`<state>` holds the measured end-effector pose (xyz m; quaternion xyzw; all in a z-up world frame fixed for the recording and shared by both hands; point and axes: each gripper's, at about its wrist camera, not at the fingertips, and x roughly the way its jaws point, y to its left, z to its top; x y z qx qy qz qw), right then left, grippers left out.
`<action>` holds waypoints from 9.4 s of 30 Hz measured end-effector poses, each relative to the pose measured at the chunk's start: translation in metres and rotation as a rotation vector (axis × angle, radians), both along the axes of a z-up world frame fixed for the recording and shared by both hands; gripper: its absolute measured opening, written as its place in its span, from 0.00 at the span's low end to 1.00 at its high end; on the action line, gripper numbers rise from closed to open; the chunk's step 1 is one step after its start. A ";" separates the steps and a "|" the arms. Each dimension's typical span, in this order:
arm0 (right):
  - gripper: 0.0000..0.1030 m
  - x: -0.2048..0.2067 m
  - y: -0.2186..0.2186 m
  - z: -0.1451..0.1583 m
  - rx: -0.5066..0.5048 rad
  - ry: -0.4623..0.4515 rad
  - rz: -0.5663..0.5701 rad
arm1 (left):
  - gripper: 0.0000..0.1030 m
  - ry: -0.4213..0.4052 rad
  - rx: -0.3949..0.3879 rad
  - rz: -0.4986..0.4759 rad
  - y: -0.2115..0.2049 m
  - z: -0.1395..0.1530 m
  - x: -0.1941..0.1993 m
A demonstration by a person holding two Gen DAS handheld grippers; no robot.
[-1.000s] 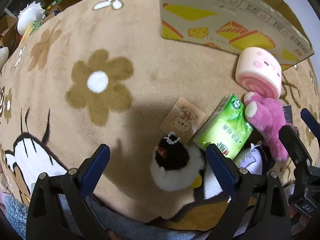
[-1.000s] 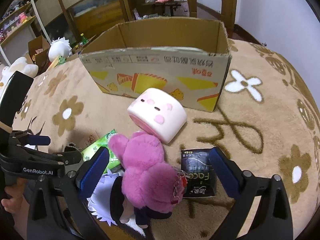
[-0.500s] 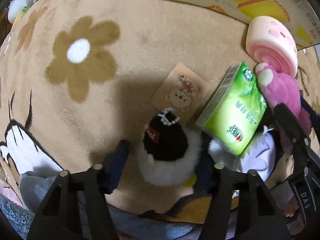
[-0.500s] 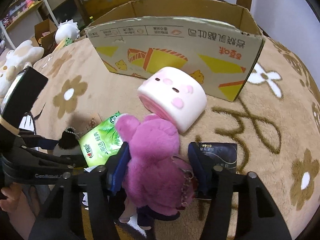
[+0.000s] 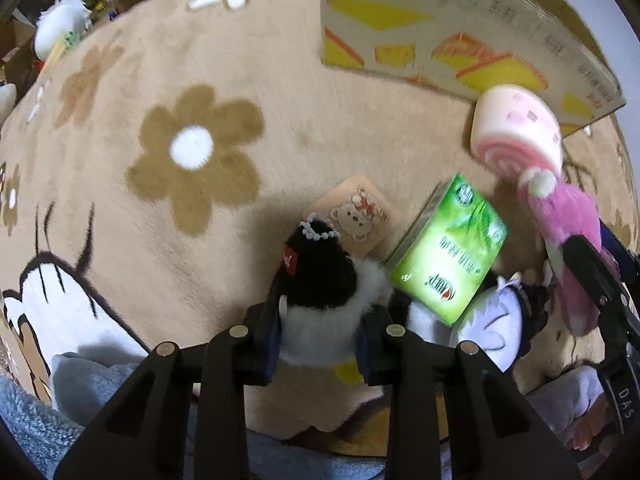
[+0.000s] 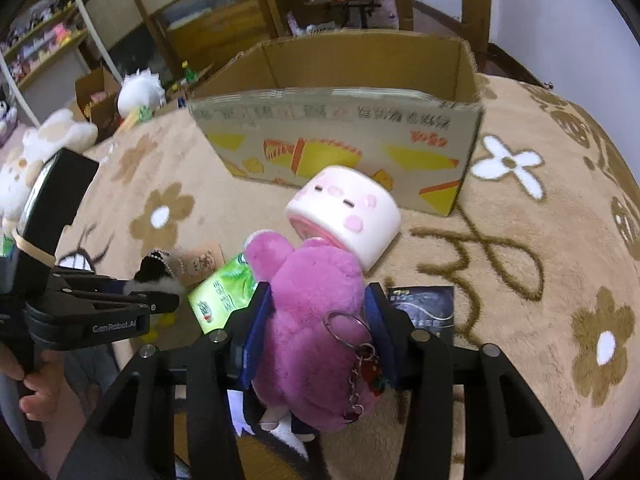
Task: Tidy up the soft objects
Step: 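Grasp the black-and-white plush with the left tool while the right tool grasps the pink plush bear, then lift both plushes and carry them over the cardboard box, then open both tools to drop the plushes into the box and withdraw, then grasp the green tissue packet with the left tool while the right tool grasps the black Face packet, then lift both tissue packets and carry them over the cardboard box, then open both tools to drop the tissue packets into the box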
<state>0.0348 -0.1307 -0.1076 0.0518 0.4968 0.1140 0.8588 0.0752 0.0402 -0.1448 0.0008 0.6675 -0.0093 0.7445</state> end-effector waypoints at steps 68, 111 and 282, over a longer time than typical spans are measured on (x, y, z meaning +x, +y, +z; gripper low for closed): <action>0.48 0.057 -0.035 0.113 -0.038 -0.461 -0.139 | 0.28 -0.802 0.012 -0.136 -0.064 0.164 0.078; 0.95 0.069 -0.057 0.084 0.073 -0.408 -0.174 | 0.82 -0.619 0.072 -0.172 -0.071 0.109 0.102; 0.50 0.093 -0.045 0.081 -0.002 -0.344 -0.206 | 0.54 -0.783 0.095 -0.158 -0.061 0.136 0.089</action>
